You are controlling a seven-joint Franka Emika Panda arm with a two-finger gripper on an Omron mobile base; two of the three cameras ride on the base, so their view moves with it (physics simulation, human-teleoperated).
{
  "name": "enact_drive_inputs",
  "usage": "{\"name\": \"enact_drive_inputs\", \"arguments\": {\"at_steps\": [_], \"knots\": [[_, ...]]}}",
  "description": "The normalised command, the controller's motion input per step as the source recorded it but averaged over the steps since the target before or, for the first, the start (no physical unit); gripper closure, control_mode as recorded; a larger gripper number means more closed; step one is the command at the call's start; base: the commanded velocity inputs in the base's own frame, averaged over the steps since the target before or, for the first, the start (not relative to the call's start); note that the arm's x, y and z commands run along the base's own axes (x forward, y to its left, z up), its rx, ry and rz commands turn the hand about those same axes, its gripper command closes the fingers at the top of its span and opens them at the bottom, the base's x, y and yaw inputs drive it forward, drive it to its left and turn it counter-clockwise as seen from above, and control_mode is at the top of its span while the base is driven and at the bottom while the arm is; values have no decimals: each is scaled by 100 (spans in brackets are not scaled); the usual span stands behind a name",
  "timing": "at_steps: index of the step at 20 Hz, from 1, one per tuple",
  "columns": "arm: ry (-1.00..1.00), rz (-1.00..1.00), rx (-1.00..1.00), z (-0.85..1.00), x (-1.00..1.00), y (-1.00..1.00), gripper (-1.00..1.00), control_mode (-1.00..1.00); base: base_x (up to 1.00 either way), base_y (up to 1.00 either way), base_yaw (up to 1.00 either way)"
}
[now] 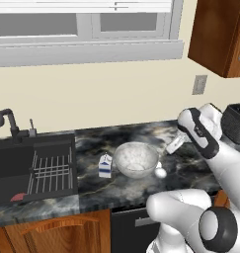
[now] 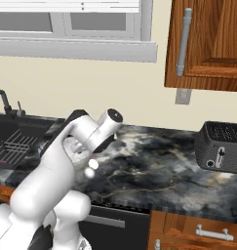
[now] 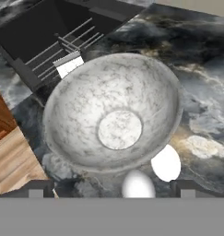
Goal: Gather the eggs and milk located in the vicinity of the sink area and place them right next to the bowl.
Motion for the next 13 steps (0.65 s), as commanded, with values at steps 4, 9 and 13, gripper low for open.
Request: {"name": "enact_drive_inputs", "arguments": {"at_steps": [4,9,13], "knots": [[0,-19,-18,13,0,61,-100,-100,0,0,0],[0,-25,-24,12,-4,86,-100,-100,0,0,0],[0,-27,-14,22,-41,33,-100,-100,0,0,0]]}}
